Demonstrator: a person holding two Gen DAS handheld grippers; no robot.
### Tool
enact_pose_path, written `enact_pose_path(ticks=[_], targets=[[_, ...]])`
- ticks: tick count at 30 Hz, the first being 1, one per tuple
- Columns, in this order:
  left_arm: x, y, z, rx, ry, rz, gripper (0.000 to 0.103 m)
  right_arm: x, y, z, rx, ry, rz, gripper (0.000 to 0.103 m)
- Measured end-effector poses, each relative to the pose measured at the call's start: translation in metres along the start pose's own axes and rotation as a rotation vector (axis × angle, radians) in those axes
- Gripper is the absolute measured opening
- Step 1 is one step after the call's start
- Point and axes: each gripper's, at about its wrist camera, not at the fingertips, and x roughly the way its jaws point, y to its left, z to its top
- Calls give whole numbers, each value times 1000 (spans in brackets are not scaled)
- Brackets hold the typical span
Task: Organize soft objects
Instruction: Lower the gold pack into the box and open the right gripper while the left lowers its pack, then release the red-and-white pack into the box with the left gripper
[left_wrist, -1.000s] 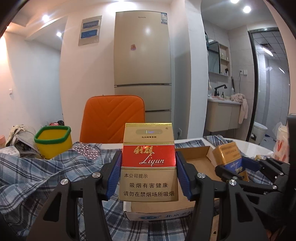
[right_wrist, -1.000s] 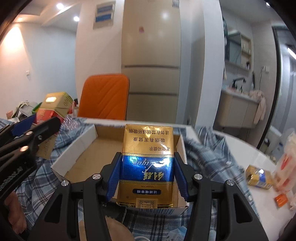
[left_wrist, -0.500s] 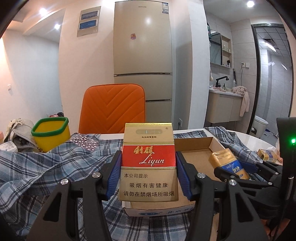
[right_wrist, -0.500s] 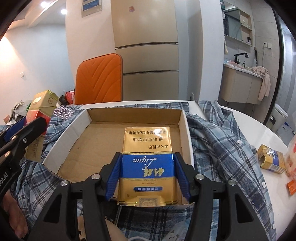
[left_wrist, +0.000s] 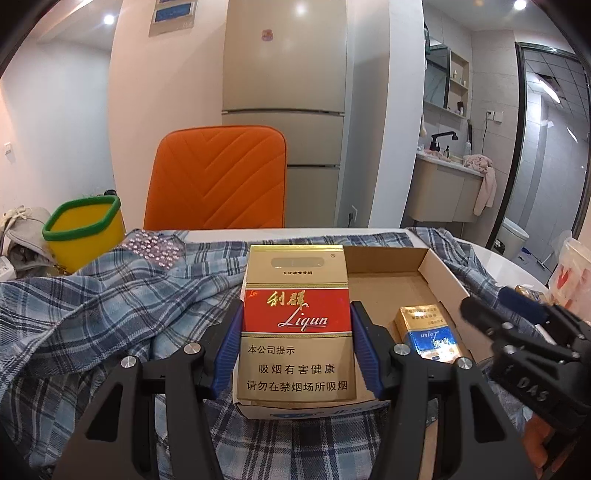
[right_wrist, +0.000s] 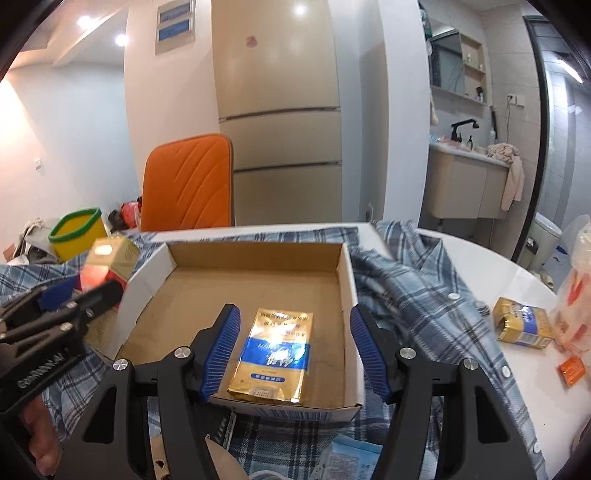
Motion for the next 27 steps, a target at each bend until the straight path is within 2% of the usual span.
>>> enact_pose_path(ticks=[5, 9, 13, 16, 20, 24, 27], targets=[[5, 0, -1, 0, 26, -1, 55, -11, 2, 2, -10, -41, -4, 65], [4, 0, 0, 0, 23, 3, 77, -18, 4, 2, -17, -68, -12, 66], [-6, 1, 0, 2, -22, 9, 83, -26, 0, 3, 3, -96, -15, 66], [-19, -1, 1, 11, -84, 16, 83, -35, 1, 3, 2, -134, -25, 66], [-54, 0, 3, 8, -236, 24, 83, -52, 7, 6, -32, -195, -32, 66], [-99, 1, 7, 33, -398, 22, 91, -83, 9, 14, -51, -275, -31, 66], [-128, -1, 8, 61, -474, 17, 97, -113, 8, 19, -55, -348, -24, 74]])
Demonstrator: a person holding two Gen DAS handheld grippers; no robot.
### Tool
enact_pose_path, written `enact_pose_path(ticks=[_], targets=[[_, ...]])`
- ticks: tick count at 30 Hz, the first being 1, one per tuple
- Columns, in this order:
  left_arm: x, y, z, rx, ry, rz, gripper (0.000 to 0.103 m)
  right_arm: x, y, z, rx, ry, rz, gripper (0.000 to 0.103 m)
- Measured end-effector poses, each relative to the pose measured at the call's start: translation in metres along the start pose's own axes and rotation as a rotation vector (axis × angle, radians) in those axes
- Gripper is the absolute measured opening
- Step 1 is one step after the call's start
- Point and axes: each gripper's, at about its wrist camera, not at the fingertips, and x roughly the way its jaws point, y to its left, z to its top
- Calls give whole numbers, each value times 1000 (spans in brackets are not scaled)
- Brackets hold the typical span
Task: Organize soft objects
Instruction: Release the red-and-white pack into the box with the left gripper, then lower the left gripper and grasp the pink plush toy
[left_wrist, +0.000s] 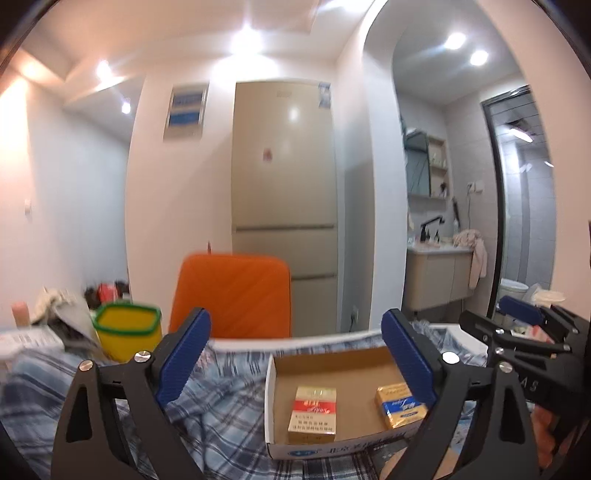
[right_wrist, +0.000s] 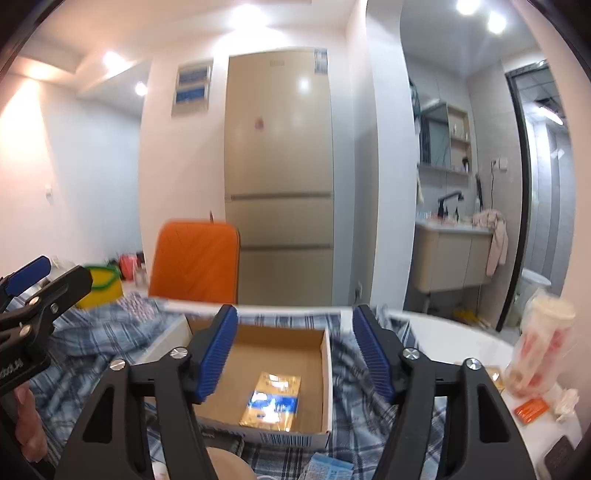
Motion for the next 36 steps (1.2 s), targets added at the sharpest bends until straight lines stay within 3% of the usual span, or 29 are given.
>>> enact_pose_path(ticks=[2, 5, 13, 20, 29, 36], targets=[[-13, 1, 4, -4, -29, -9, 103, -20, -3, 6, -5, -50, -11, 75], [-28, 2, 5, -21, -37, -36, 103, -45, -10, 9, 20, -93, -17, 89], [-42, -8, -12, -13, -26, -50, 103, -84, -15, -8, 3, -113, -30, 91], [-31, -20, -29, 25, 45, -73, 103, -77, -13, -30, -12, -62, -50, 91], [-26, -10, -30, -27, 90, -64, 103, -65, -24, -35, 39, -17, -30, 91], [-33, -6, -20, 51, 115, -81, 103, -62, -25, -34, 47, -3, -25, 91]])
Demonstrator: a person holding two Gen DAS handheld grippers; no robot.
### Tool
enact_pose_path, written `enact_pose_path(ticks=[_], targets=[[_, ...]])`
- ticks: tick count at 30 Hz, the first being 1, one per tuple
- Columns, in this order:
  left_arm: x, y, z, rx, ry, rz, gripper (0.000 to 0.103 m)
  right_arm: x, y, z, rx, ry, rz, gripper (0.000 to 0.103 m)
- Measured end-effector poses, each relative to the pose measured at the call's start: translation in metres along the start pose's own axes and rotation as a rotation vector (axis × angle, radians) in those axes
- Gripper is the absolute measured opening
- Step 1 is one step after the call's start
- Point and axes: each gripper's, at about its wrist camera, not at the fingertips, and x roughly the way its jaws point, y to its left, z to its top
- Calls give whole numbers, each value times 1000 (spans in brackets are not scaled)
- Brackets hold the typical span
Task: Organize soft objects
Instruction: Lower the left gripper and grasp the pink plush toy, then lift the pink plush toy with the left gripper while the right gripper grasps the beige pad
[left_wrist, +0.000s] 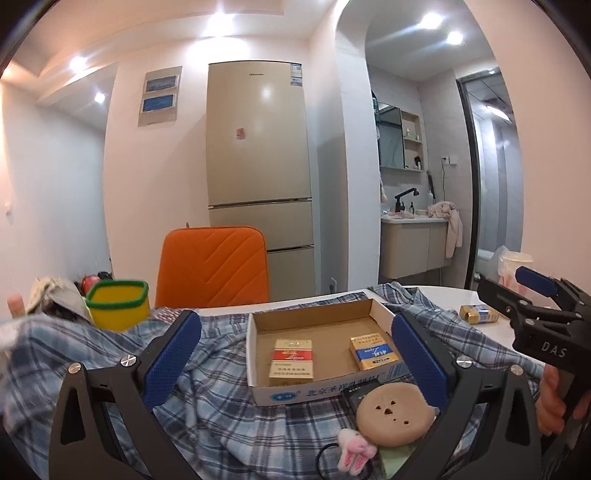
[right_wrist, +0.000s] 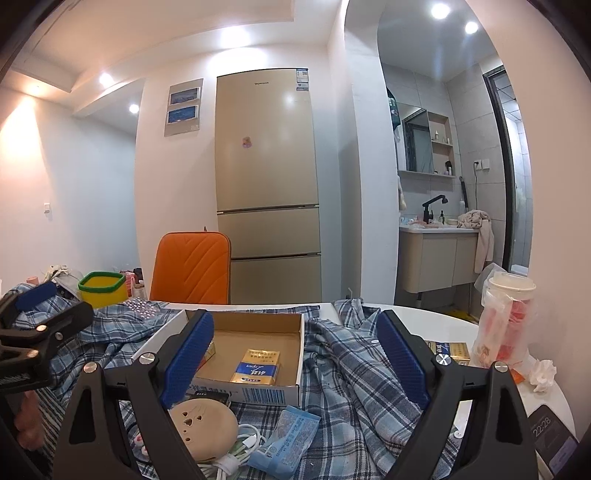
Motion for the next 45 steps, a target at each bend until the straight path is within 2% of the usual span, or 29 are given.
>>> enact_pose_path(ticks=[4, 6, 8, 11, 13, 16, 19, 23, 25, 27, 30, 35, 40, 43, 45], targets=[[-1, 10, -1, -10, 55, -22, 103, -1, 3, 2, -9, 1, 18, 91], [4, 12, -8, 9, 72, 7, 102, 0, 4, 1, -14, 4, 22, 91], [10, 13, -15, 27, 94, 21, 96, 1, 5, 1, -18, 10, 22, 91], [26, 14, -20, 18, 217, -90, 80, 3, 5, 0, -14, 16, 23, 91], [36, 11, -27, 32, 291, -117, 69, 3, 5, -1, -12, 19, 26, 91], [44, 4, -38, 53, 373, -164, 62, 8, 7, -1, -24, 42, 44, 91], [53, -2, -45, 47, 466, -249, 56, 19, 12, -3, -41, 122, 136, 91], [62, -15, -57, 92, 553, -281, 47, 38, 18, -9, -34, 246, 220, 91], [67, -24, -64, 123, 599, -289, 37, 47, 20, -15, -33, 299, 227, 91], [72, -31, -72, 154, 640, -296, 34, 54, 21, -20, -36, 333, 218, 91], [70, -33, -72, 167, 635, -313, 33, 60, 21, -25, -39, 367, 210, 91], [73, -46, -80, 223, 687, -363, 33, 60, 26, -28, -65, 377, 216, 91], [75, -51, -83, 245, 706, -361, 33, 58, 29, -28, -81, 370, 221, 91], [74, -51, -83, 244, 698, -360, 21, 58, 29, -28, -79, 372, 219, 91], [72, -50, -82, 244, 683, -357, 20, 58, 29, -28, -77, 372, 220, 91]])
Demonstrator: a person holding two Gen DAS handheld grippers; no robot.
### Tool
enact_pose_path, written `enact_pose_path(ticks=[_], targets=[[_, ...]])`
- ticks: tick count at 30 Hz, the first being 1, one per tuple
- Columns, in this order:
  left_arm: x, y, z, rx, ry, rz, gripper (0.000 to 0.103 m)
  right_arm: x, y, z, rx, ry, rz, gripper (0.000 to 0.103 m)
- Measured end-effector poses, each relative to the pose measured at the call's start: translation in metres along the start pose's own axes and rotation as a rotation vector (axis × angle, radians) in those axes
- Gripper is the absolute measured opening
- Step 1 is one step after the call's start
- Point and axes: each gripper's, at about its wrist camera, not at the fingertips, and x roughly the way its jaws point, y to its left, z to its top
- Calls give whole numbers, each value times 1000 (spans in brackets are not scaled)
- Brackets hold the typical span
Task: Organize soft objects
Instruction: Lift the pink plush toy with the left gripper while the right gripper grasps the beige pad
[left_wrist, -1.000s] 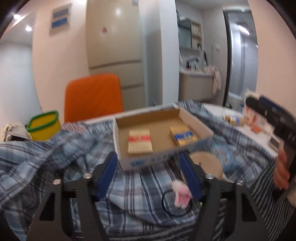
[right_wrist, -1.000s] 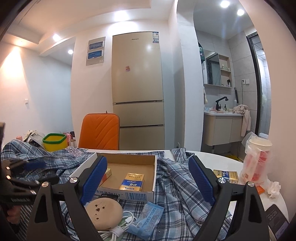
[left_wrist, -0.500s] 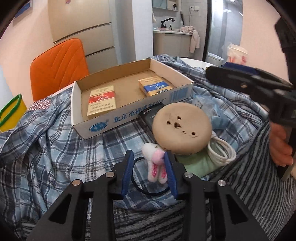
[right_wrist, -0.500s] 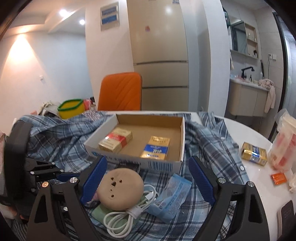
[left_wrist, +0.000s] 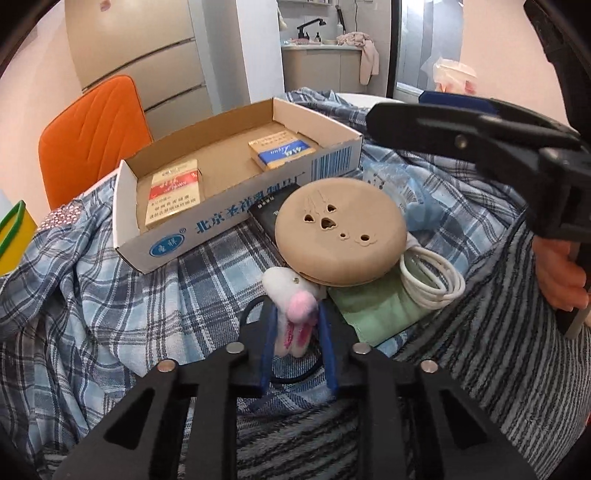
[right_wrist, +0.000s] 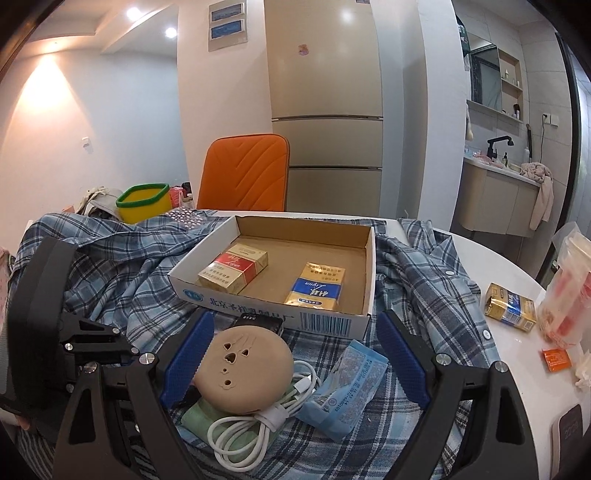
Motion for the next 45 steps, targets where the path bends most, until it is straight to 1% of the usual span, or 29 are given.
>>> enact_pose_path(ticks=[4, 7, 11, 13, 15, 18, 19, 21, 27, 29, 33, 37, 45], targets=[[-11, 4, -2, -21, -50, 43, 20, 0, 0, 0, -4, 2, 0, 91], [-19, 12, -3, -58, -81, 75, 20, 2, 2, 1, -14, 14, 2, 91], [-21, 25, -4, -128, -90, 124, 20, 11, 10, 0, -61, 60, 19, 91], [-24, 33, -4, -170, -107, 151, 20, 17, 18, -1, -102, 89, 21, 91], [-32, 43, -5, -228, -154, 188, 20, 24, 30, -1, -157, 118, 15, 91], [-48, 53, -7, -286, -240, 233, 20, 30, 44, -5, -221, 145, -17, 91], [-53, 54, -8, -296, -267, 248, 20, 33, 48, -4, -237, 158, -10, 91], [-57, 56, -8, -302, -295, 254, 20, 41, 54, -4, -249, 192, 23, 91], [-50, 53, -5, -279, -270, 253, 20, 66, 63, -11, -293, 303, 30, 91], [-51, 52, -5, -277, -272, 254, 20, 73, 62, -13, -288, 330, 19, 91], [-49, 48, -5, -261, -265, 250, 20, 83, 61, -15, -278, 378, 44, 91], [-47, 43, -4, -237, -262, 250, 20, 86, 60, -17, -284, 390, 40, 91], [-45, 46, -5, -256, -249, 244, 20, 86, 51, -16, -233, 392, 50, 91]])
